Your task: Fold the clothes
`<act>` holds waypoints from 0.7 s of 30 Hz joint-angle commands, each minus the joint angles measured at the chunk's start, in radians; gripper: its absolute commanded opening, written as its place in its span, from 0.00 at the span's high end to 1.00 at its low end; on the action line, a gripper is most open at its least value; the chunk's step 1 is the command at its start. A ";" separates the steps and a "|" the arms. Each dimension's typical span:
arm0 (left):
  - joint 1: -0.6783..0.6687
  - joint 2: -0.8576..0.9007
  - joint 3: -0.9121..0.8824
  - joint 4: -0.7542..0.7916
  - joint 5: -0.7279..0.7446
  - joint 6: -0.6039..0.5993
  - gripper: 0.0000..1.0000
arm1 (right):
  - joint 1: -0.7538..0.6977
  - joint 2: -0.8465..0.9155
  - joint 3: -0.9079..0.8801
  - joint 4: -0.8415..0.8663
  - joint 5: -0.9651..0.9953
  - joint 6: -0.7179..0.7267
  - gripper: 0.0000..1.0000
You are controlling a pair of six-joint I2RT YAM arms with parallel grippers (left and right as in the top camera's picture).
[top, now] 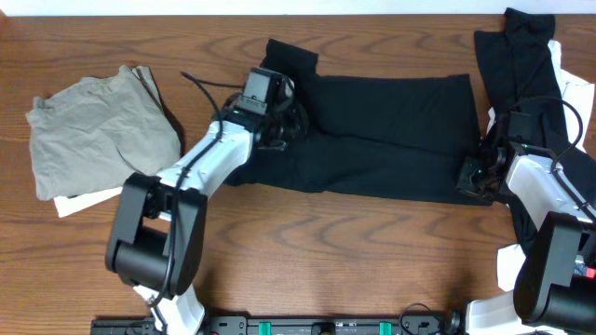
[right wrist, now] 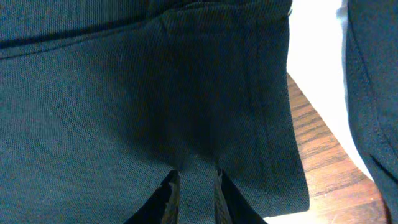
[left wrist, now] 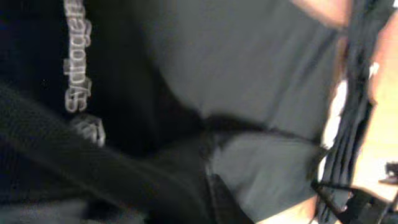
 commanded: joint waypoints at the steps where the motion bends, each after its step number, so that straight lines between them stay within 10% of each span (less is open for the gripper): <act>1: 0.010 -0.024 0.011 0.016 -0.079 0.004 0.43 | -0.009 -0.015 -0.005 0.002 0.003 -0.014 0.82; 13: 0.012 -0.018 0.010 -0.165 -0.063 0.108 0.39 | -0.009 -0.015 -0.005 0.002 0.003 -0.014 0.83; 21: 0.048 -0.018 0.010 -0.457 -0.405 0.144 0.39 | -0.009 -0.015 -0.005 0.002 0.003 -0.014 0.83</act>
